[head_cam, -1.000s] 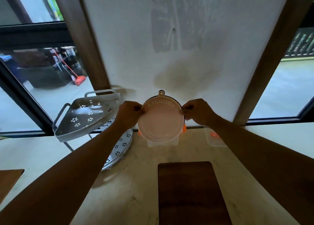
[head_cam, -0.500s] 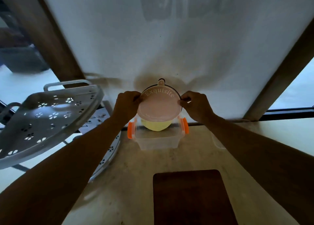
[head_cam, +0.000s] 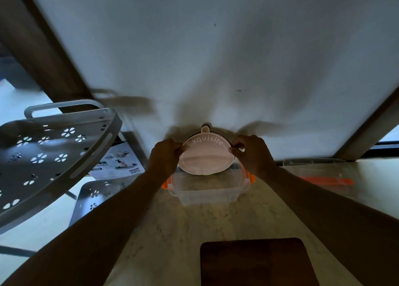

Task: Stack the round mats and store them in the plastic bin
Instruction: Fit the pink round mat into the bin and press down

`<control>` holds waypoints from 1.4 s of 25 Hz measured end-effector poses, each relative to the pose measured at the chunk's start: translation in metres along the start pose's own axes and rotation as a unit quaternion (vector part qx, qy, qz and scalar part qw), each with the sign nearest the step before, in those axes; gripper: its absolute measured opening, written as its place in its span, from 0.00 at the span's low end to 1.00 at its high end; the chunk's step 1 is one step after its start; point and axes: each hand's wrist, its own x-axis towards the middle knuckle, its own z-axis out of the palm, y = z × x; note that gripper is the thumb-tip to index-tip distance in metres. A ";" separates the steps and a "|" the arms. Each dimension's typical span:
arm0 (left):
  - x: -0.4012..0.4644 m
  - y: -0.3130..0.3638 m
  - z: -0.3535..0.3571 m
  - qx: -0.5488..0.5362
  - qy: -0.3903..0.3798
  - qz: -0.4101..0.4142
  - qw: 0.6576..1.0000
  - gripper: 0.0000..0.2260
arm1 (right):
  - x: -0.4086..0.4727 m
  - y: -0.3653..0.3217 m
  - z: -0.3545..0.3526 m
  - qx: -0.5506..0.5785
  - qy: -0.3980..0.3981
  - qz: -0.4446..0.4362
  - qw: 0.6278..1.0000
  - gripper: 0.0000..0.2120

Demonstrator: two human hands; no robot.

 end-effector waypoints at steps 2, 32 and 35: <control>0.000 -0.001 0.005 0.018 0.005 0.003 1.000 0.13 | 0.000 0.002 0.005 -0.012 0.008 0.006 1.000 0.05; -0.002 -0.001 0.025 -0.066 0.025 -0.034 0.997 0.12 | 0.007 0.003 0.022 -0.040 0.008 -0.042 0.998 0.11; -0.007 -0.001 0.023 -0.058 0.013 -0.019 0.998 0.11 | 0.003 0.004 0.014 -0.035 -0.032 -0.061 0.997 0.11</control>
